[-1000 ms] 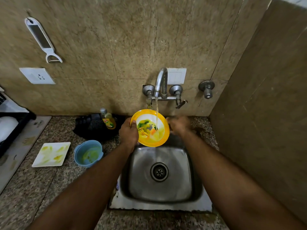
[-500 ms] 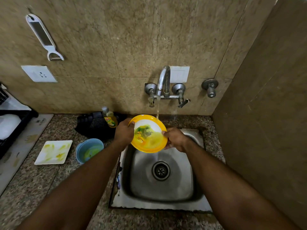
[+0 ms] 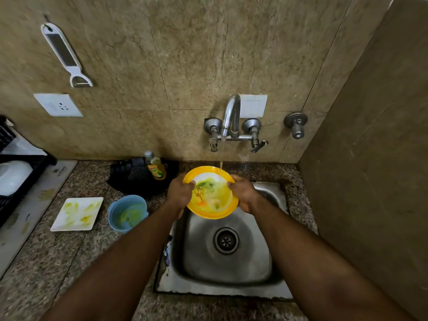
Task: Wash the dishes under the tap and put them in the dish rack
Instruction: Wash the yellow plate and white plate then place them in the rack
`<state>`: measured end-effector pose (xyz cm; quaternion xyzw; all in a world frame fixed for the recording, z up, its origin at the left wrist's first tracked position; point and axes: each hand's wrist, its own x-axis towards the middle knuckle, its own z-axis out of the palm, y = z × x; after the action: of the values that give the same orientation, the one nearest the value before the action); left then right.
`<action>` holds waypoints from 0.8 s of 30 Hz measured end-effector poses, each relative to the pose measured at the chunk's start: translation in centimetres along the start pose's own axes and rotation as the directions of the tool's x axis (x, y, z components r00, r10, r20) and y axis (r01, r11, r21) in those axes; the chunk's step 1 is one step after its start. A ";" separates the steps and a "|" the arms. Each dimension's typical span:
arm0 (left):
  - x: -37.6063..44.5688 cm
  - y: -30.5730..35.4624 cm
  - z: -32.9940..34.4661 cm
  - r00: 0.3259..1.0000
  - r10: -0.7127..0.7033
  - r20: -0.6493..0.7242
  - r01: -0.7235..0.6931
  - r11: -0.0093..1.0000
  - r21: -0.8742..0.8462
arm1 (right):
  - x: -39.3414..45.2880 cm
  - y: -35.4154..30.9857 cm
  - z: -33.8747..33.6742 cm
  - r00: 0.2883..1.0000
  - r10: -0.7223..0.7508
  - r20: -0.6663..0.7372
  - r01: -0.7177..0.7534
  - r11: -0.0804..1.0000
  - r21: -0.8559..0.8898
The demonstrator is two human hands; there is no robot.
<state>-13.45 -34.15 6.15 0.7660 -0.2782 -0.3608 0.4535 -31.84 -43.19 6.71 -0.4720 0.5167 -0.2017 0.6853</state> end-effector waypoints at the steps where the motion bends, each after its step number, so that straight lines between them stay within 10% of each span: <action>1: 0.3 0.0 -0.4 0.999 -0.007 0.043 0.005 1.000 0.026 | -0.4 -0.1 -0.3 0.998 0.038 0.048 -0.039 0.999 0.017; 5: 0.7 0.8 -0.8 0.980 -0.069 0.189 0.068 0.998 0.012 | -1.1 -0.4 -0.2 0.992 0.108 0.057 -0.111 0.993 0.048; 14: -1.4 -0.9 1.4 0.989 -0.005 -0.150 -0.002 0.999 -0.044 | 0.3 -0.2 0.5 0.989 0.070 -0.128 -0.069 0.998 0.015; 20: 0.1 -1.4 1.0 0.998 -0.048 0.039 0.043 0.992 0.116 | 1.1 -0.6 -0.3 0.999 0.025 -0.024 -0.030 0.970 -0.241; 24: -0.1 -1.6 2.3 0.981 0.191 -0.019 -0.144 0.797 0.587 | 0.9 -0.1 0.0 0.993 -0.073 -0.089 0.048 0.964 -0.260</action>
<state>-15.22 -34.55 4.01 0.8537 -0.4242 -0.1868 0.2373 -31.51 -43.96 6.28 -0.5622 0.5567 -0.1767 0.5855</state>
